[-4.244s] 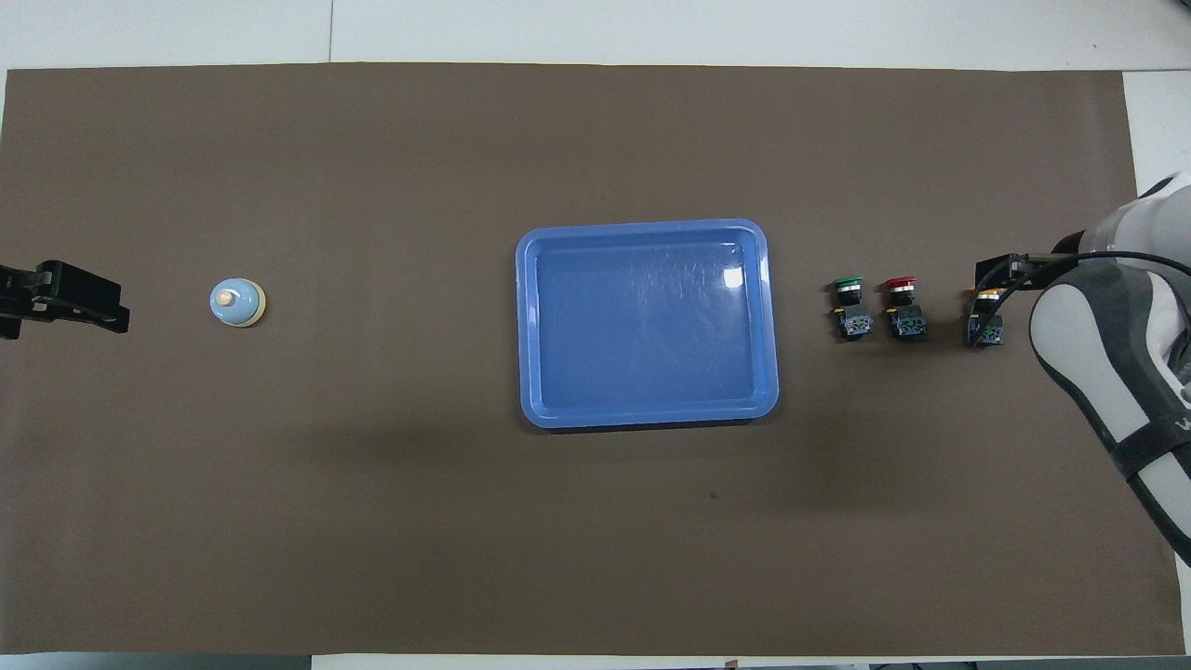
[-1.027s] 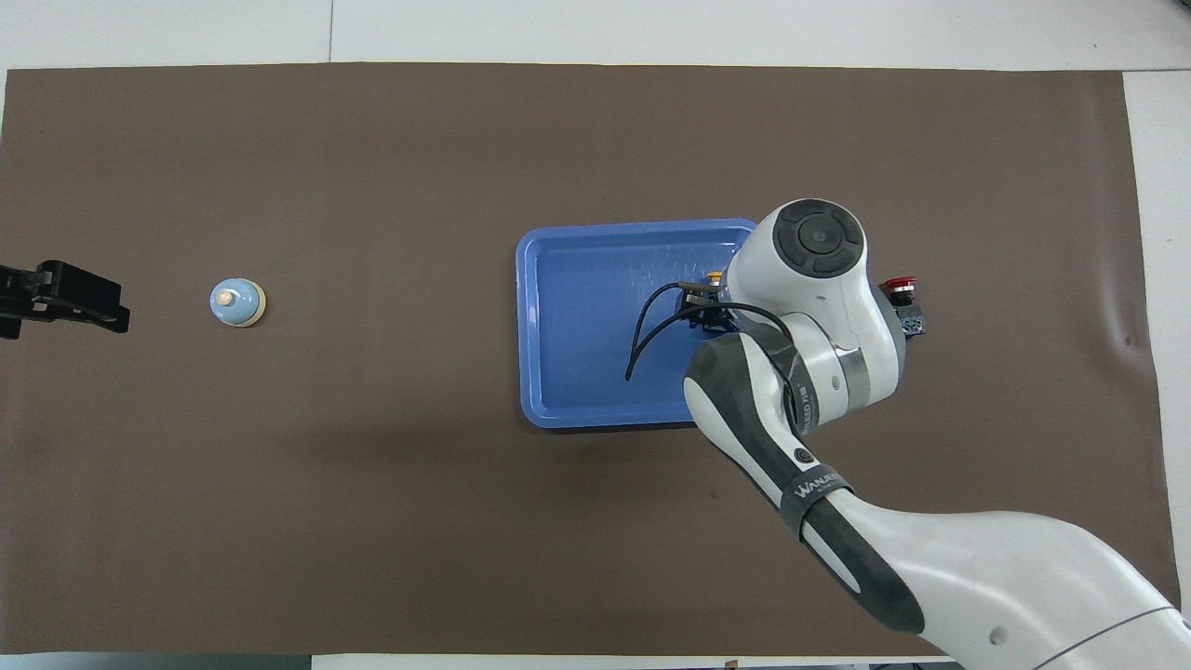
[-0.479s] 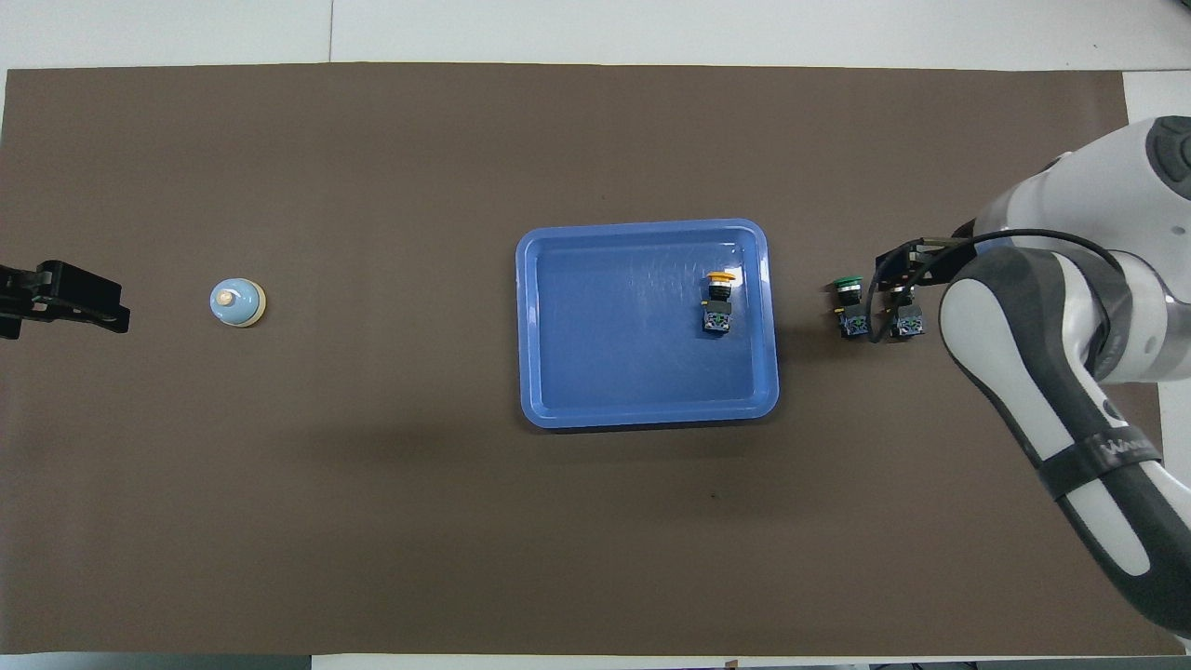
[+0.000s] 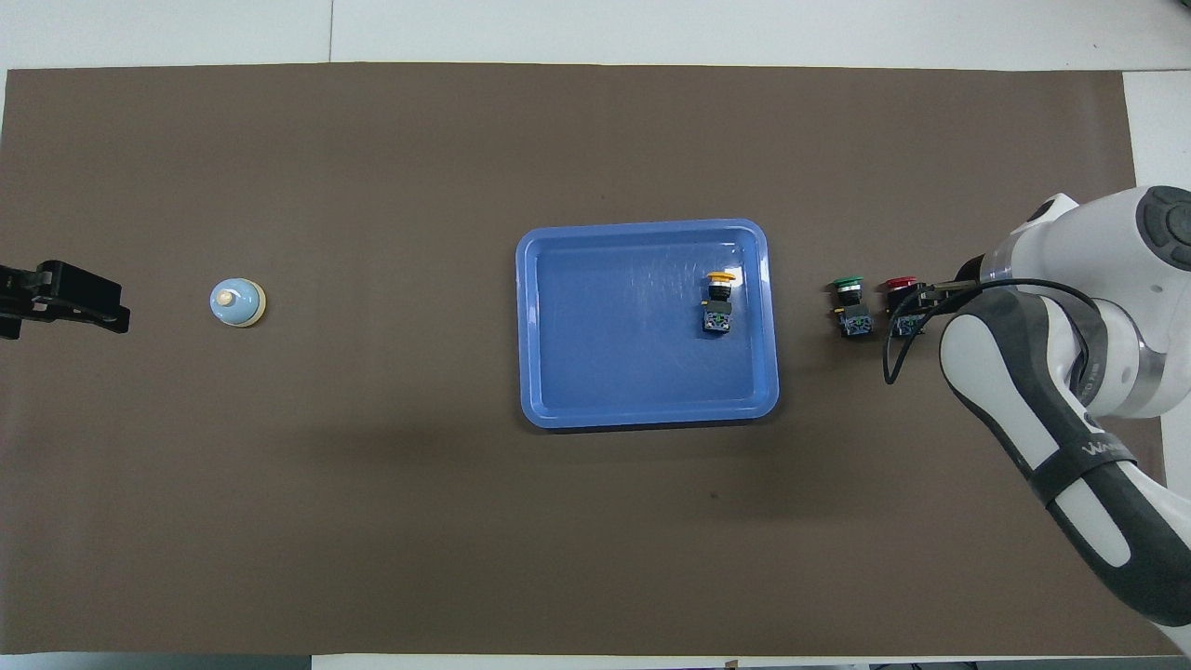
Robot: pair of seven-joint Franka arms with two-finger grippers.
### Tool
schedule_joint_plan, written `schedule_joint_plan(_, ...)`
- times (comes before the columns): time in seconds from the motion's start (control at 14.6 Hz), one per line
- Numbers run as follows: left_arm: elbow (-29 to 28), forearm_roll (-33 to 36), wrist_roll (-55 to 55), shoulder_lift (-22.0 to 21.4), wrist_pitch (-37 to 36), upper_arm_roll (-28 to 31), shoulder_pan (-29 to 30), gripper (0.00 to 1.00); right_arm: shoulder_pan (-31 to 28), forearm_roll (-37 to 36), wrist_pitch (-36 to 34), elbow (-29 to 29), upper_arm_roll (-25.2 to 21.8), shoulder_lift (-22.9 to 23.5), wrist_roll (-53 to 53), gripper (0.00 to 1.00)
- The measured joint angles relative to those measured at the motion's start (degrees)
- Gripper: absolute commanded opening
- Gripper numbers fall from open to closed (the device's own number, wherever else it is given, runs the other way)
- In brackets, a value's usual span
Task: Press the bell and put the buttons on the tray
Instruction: 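Move the right gripper back and grasp the red button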
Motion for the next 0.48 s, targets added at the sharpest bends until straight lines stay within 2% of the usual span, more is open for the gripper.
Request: schedule_joint_plan(0.48, 0.0, 0.0, 0.0, 0.0, 0.0, 0.0, 0.0, 1.00, 0.0, 0.0, 3.0, -1.0, 0.0, 2.0, -2.5, 1.00)
